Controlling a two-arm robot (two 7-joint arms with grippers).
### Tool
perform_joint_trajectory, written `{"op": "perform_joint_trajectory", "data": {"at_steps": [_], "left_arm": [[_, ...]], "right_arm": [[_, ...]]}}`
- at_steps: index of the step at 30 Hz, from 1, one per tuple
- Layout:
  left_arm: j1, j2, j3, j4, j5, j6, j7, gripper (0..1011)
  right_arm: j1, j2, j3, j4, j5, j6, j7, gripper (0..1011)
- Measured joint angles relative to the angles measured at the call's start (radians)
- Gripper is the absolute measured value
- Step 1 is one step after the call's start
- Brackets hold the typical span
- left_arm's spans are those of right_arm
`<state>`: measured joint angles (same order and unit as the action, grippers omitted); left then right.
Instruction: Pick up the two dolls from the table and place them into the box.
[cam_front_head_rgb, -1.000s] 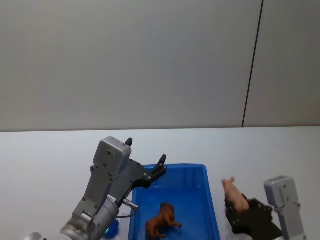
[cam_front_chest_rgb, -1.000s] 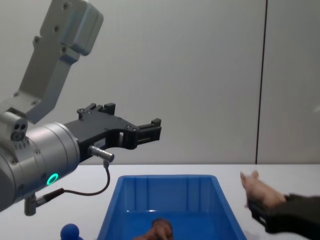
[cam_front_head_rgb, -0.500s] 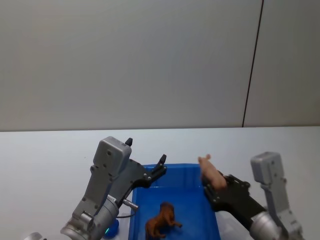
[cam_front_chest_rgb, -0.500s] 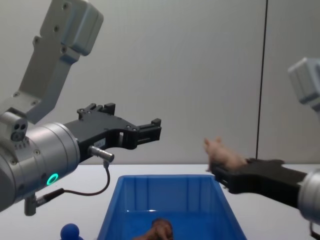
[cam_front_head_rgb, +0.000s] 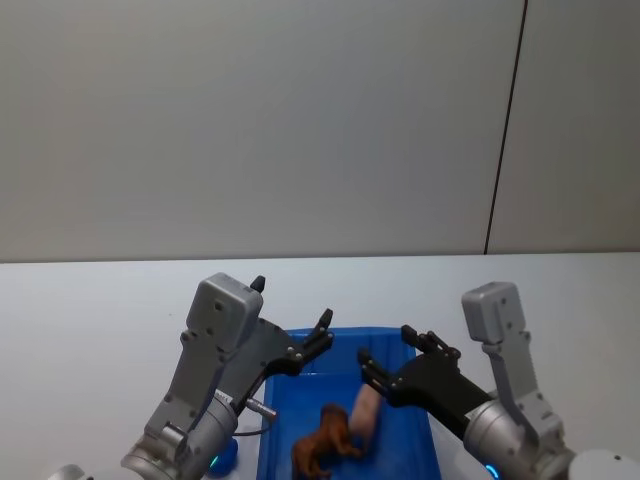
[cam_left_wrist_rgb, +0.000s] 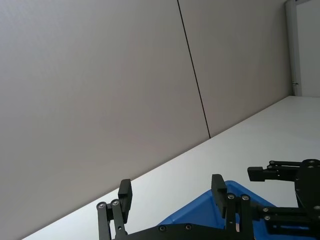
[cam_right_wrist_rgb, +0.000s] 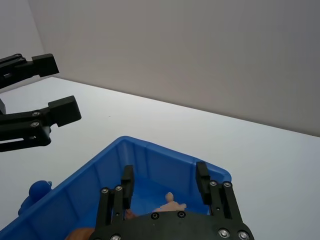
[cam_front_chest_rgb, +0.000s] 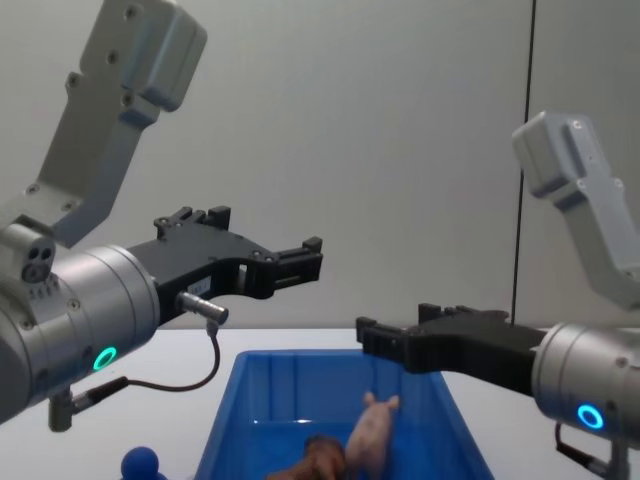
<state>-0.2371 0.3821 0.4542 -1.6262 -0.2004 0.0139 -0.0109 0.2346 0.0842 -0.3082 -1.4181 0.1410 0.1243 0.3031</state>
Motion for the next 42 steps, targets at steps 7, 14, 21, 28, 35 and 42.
{"op": "perform_joint_trajectory", "data": {"at_steps": [7, 14, 21, 28, 35, 42], "left_arm": [[0.0, 0.0, 0.0, 0.0, 0.0, 0.0, 0.0, 1002], [0.0, 0.0, 0.0, 0.0, 0.0, 0.0, 0.0, 1001], [0.0, 0.0, 0.0, 0.0, 0.0, 0.0, 0.0, 1001], [0.0, 0.0, 0.0, 0.0, 0.0, 0.0, 0.0, 1001], [0.002, 0.001, -0.001, -0.001, 0.0, 0.003, 0.0, 1001], [0.012, 0.011, -0.006, -0.015, -0.008, 0.04, 0.013, 1001]], "right_arm": [[0.01, -0.006, -0.001, 0.017, 0.0, -0.002, -0.014, 917], [-0.007, 0.004, 0.008, 0.0, 0.007, -0.002, -0.06, 1001], [-0.044, 0.025, 0.023, -0.042, 0.023, -0.002, -0.127, 1001], [-0.086, 0.051, 0.041, -0.091, 0.043, -0.004, -0.19, 1001], [-0.112, 0.068, 0.053, -0.12, 0.055, -0.008, -0.226, 1001], [-0.127, 0.077, 0.059, -0.138, 0.061, -0.01, -0.247, 1001]]}}
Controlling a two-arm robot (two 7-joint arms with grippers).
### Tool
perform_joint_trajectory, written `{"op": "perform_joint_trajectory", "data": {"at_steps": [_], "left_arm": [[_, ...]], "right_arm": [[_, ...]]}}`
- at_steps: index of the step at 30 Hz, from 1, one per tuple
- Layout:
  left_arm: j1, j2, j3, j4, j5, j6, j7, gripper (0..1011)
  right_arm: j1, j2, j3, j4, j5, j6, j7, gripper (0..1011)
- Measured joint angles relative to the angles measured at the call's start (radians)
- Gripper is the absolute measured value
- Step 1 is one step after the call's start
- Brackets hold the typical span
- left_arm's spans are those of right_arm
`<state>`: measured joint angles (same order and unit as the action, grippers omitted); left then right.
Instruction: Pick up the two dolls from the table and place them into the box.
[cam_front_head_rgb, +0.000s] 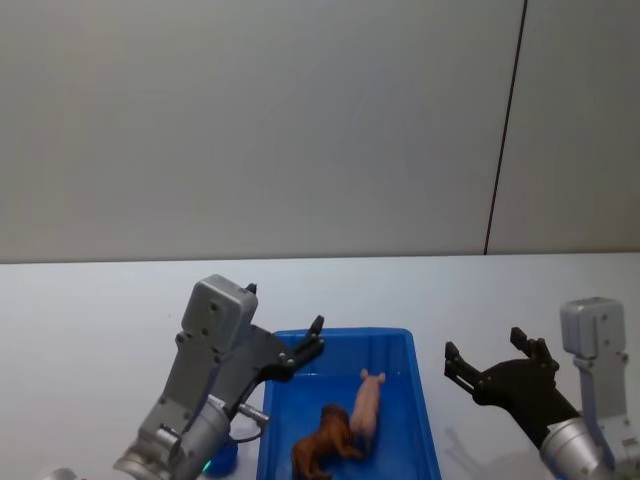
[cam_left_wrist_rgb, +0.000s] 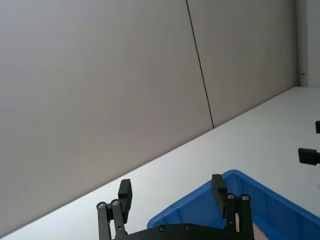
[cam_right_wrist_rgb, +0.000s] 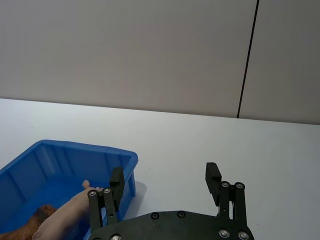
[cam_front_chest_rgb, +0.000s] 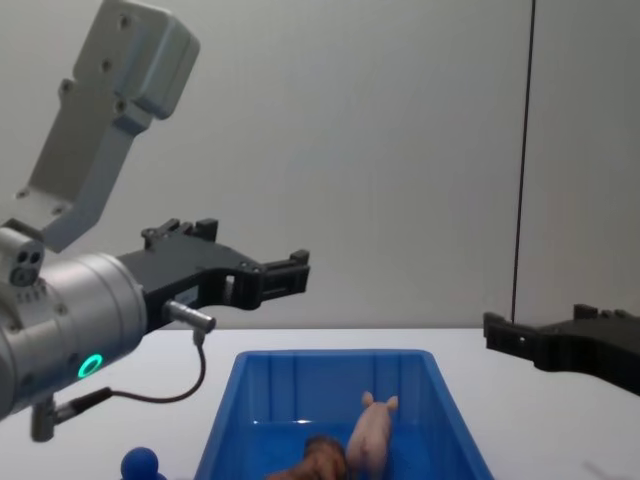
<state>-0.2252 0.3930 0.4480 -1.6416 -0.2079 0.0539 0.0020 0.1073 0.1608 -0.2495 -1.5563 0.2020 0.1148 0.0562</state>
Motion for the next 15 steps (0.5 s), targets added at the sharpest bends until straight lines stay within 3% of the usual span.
{"op": "perform_joint_trajectory", "data": {"at_steps": [15], "left_arm": [[0.058, 0.057, -0.039, -0.057, -0.105, 0.161, 0.059, 1001]], "right_arm": [[-0.015, 0.009, 0.006, -0.016, 0.006, -0.001, -0.02, 1001]]}}
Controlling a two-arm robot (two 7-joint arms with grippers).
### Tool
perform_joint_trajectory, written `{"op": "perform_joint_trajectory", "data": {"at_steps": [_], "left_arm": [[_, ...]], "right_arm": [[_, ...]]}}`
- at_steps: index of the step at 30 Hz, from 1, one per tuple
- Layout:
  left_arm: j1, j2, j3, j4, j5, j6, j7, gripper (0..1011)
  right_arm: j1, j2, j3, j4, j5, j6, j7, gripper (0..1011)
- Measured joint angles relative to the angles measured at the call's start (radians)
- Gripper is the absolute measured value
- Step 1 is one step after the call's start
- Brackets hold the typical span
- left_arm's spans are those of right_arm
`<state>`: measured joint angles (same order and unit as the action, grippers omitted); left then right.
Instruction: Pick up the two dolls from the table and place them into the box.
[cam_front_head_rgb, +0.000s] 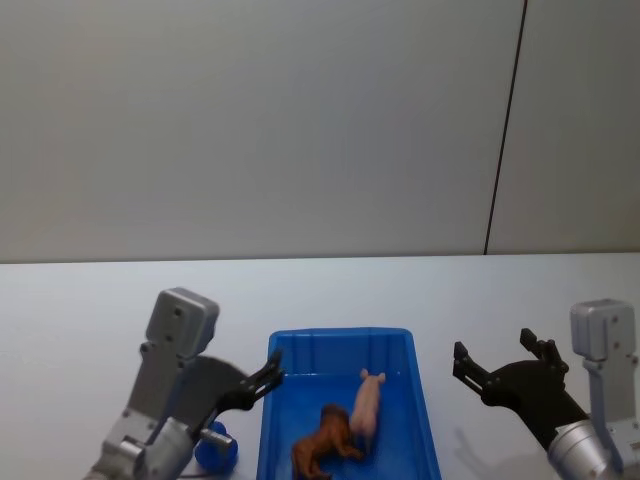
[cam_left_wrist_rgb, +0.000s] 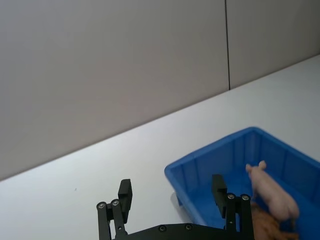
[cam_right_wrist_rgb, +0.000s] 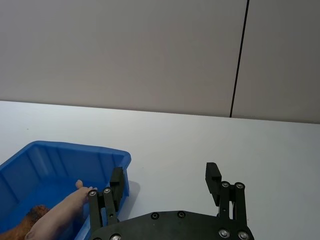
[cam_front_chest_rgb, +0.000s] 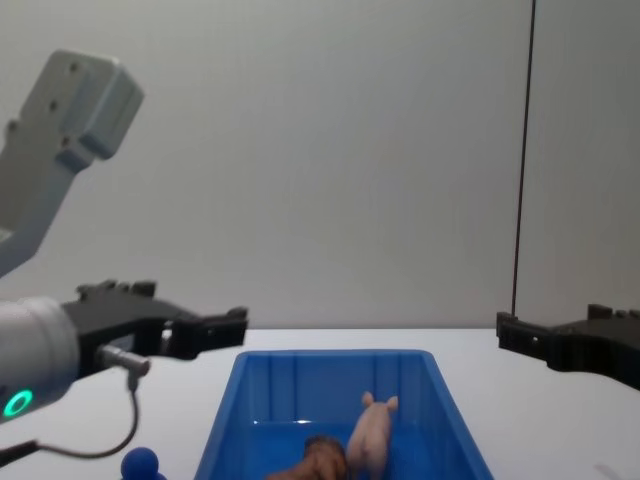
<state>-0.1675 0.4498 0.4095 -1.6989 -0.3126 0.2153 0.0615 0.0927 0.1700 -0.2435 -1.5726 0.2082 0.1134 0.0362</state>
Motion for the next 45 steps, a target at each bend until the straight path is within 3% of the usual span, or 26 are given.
{"op": "perform_joint_trajectory", "data": {"at_steps": [8, 18, 45], "left_arm": [[0.033, 0.036, -0.028, -0.006, -0.077, 0.067, 0.023, 1002], [0.047, 0.053, -0.051, 0.04, -0.139, 0.1, 0.019, 1001], [0.014, 0.031, -0.067, 0.168, -0.192, 0.076, -0.118, 1001]], "right_arm": [[-0.003, 0.002, 0.001, -0.003, 0.001, -0.001, -0.004, 1001], [-0.004, 0.003, 0.002, -0.005, 0.002, -0.001, -0.006, 1001], [-0.006, 0.003, 0.002, -0.007, 0.002, -0.001, -0.008, 1001]]}}
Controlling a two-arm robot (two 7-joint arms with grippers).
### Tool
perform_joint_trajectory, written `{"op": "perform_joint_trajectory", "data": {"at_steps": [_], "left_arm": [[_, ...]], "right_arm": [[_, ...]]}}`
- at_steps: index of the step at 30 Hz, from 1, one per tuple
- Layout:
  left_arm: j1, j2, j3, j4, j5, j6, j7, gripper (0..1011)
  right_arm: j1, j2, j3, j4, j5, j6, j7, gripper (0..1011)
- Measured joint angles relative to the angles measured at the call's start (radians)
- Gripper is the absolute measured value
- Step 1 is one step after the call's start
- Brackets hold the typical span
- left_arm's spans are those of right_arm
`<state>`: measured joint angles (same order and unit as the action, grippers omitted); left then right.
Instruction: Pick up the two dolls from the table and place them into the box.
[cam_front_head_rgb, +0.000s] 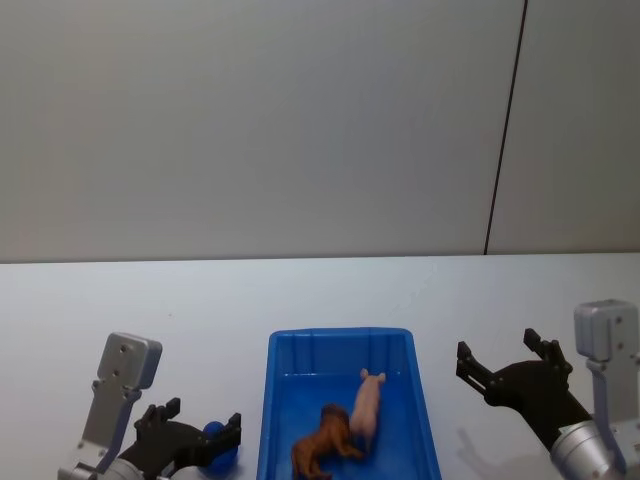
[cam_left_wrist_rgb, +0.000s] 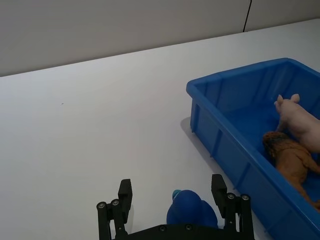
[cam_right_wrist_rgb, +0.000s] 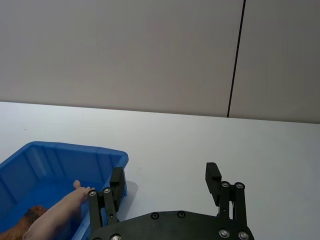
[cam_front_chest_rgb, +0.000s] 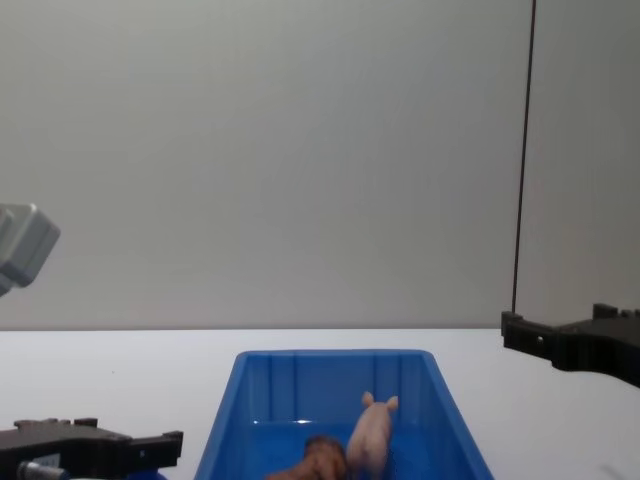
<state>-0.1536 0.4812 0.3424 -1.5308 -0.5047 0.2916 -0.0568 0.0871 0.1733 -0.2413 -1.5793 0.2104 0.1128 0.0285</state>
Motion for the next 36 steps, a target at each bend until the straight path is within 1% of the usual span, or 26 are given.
{"op": "perform_joint_trajectory", "data": {"at_steps": [6, 9, 10, 12, 13, 17, 19, 21, 22, 24, 26, 27, 28, 29, 30, 31, 36], "left_arm": [[0.0, -0.003, 0.001, 0.009, -0.006, 0.003, -0.015, 1002], [0.001, -0.005, 0.002, 0.013, -0.006, 0.01, -0.018, 970], [0.002, -0.005, 0.002, 0.014, -0.006, 0.012, -0.019, 931], [0.003, -0.005, 0.003, 0.015, -0.006, 0.016, -0.02, 906], [0.004, -0.006, 0.003, 0.017, -0.006, 0.019, -0.021, 860], [0.006, -0.007, 0.005, 0.019, -0.004, 0.023, -0.024, 730], [0.007, -0.007, 0.005, 0.02, -0.002, 0.024, -0.026, 685], [0.008, -0.007, 0.006, 0.02, 0.001, 0.023, -0.029, 606], [0.008, -0.007, 0.006, 0.02, 0.002, 0.023, -0.03, 587], [0.009, -0.008, 0.007, 0.02, 0.006, 0.018, -0.035, 503], [0.009, -0.008, 0.007, 0.02, 0.008, 0.014, -0.038, 473], [0.01, -0.008, 0.008, 0.02, 0.012, 0.008, -0.042, 400], [0.01, -0.008, 0.008, 0.02, 0.013, 0.005, -0.043, 381], [0.01, -0.009, 0.008, 0.018, 0.016, -0.001, -0.047, 339], [0.01, -0.009, 0.008, 0.017, 0.017, -0.004, -0.049, 339], [0.01, -0.009, 0.008, 0.016, 0.02, -0.008, -0.052, 305], [0.009, -0.009, 0.008, 0.006, 0.03, -0.024, -0.064, 271]], "right_arm": [[0.0, 0.0, 0.0, 0.0, 0.0, 0.0, 0.0, 1001], [0.0, 0.0, 0.0, 0.0, 0.0, 0.0, 0.0, 1001], [0.0, 0.0, 0.0, 0.0, 0.0, 0.0, 0.0, 1001], [0.0, 0.0, 0.0, 0.0, 0.0, 0.0, 0.0, 1001], [0.0, 0.0, 0.0, 0.0, 0.0, 0.0, 0.0, 1001], [0.0, 0.0, 0.0, 0.0, 0.0, 0.0, 0.0, 1001], [0.0, 0.0, 0.0, 0.0, 0.0, 0.0, 0.0, 1001], [0.0, 0.0, 0.0, 0.0, 0.0, 0.0, 0.0, 1001], [0.0, 0.0, 0.0, 0.0, 0.0, 0.0, 0.0, 1001], [0.0, 0.0, 0.0, 0.0, 0.0, 0.0, 0.0, 1001], [0.0, 0.0, 0.0, 0.0, 0.0, 0.0, 0.0, 1001], [0.0, 0.0, 0.0, 0.0, 0.0, 0.0, 0.0, 1001], [0.0, 0.0, 0.0, 0.0, 0.0, 0.0, 0.0, 1001], [0.0, 0.0, 0.0, 0.0, 0.0, 0.0, 0.0, 1001], [0.0, 0.0, 0.0, 0.0, 0.0, 0.0, 0.0, 1001], [0.0, 0.0, 0.0, 0.0, 0.0, 0.0, 0.0, 1001], [0.0, 0.0, 0.0, 0.0, 0.0, 0.0, 0.0, 1001]]}}
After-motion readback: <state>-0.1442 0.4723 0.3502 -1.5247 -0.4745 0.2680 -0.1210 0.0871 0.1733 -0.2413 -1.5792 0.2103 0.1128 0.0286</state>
